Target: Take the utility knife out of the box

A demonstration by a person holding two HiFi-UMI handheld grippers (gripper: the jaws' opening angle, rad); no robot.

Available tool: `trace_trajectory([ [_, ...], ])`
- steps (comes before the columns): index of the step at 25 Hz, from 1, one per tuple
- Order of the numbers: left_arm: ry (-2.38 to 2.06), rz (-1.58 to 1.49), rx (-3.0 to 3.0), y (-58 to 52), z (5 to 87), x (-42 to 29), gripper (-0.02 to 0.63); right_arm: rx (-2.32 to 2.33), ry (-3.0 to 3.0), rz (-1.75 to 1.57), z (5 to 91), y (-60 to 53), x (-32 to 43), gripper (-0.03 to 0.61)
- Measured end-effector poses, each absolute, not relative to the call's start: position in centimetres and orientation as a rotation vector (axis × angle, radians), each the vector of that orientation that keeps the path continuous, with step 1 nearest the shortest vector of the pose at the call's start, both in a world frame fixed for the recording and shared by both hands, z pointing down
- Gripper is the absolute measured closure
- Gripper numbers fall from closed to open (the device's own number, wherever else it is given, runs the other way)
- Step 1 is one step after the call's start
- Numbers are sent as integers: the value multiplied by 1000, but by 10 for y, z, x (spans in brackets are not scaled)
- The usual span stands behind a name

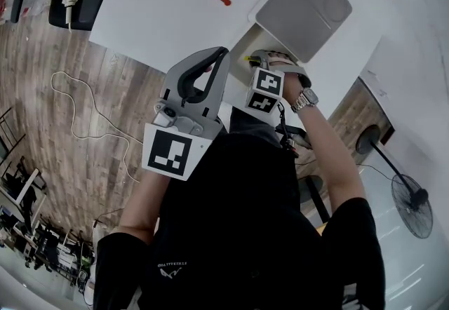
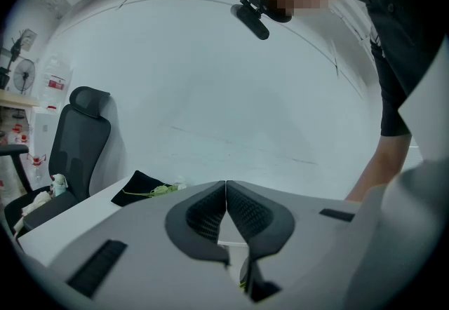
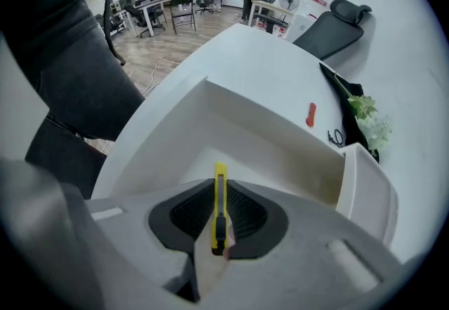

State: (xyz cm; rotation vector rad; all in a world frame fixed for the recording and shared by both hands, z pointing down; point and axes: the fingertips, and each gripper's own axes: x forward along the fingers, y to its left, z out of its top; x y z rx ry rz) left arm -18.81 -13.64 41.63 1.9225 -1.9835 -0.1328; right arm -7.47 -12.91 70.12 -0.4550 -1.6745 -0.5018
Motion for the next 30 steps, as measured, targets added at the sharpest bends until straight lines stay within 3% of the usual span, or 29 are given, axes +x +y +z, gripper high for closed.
trace_trajectory([
  [30,-1889,-93,2112,-137,390,-174,607,-135,-1946,-85,637,-146,-91,520],
])
